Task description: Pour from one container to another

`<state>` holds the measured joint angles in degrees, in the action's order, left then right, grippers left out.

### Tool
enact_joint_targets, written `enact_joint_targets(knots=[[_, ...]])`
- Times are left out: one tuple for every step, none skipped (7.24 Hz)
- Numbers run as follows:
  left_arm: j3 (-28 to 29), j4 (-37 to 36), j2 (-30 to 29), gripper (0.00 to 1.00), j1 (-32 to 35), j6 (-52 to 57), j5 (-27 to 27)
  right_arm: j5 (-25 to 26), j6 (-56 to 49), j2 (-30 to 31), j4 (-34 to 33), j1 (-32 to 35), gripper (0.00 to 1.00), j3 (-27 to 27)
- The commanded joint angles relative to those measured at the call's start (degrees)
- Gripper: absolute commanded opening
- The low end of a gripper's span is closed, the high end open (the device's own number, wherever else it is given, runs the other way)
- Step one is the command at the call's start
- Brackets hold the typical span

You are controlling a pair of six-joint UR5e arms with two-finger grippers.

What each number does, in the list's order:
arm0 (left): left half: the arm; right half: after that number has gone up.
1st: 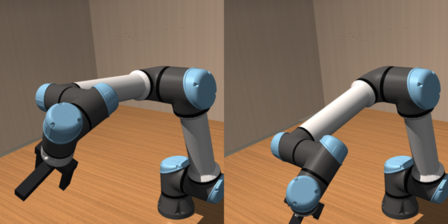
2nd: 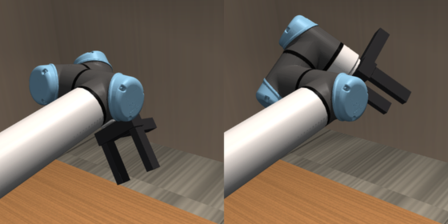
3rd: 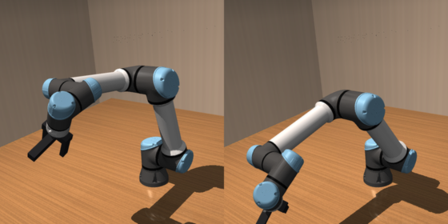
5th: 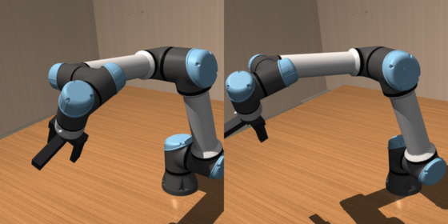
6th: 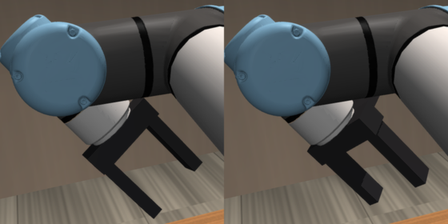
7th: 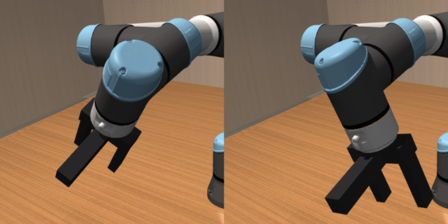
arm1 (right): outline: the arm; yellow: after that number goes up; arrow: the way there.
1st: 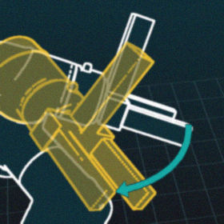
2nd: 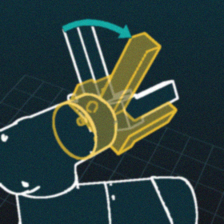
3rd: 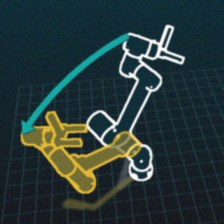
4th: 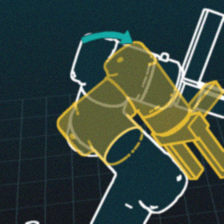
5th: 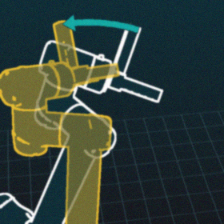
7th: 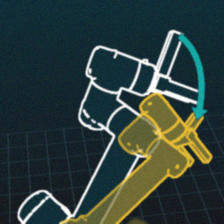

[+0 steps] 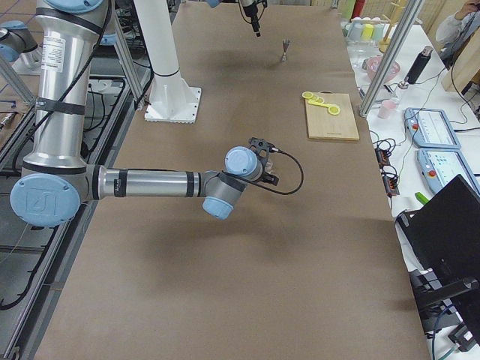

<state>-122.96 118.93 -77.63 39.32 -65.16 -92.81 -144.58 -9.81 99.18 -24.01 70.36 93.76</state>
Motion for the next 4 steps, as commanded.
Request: enact_joint_targets(knots=[[-0.62,4.37,0.55,0.95,-4.75,-0.06,14.86,-3.94,0.15,-0.56,8.15,-0.05,1.00,-5.58],[-0.62,4.56,0.37,0.97,-5.56,0.03,24.17,-4.04,0.41,-0.91,10.88,-0.14,1.00,-7.43],[-0.36,4.39,-0.76,0.97,-7.57,0.03,30.78,-3.35,0.58,-3.61,12.74,-0.22,1.00,-10.06],[0.08,4.12,-2.95,0.97,-9.42,0.29,34.77,-2.82,1.28,-6.25,13.36,-0.66,1.00,-12.26]])
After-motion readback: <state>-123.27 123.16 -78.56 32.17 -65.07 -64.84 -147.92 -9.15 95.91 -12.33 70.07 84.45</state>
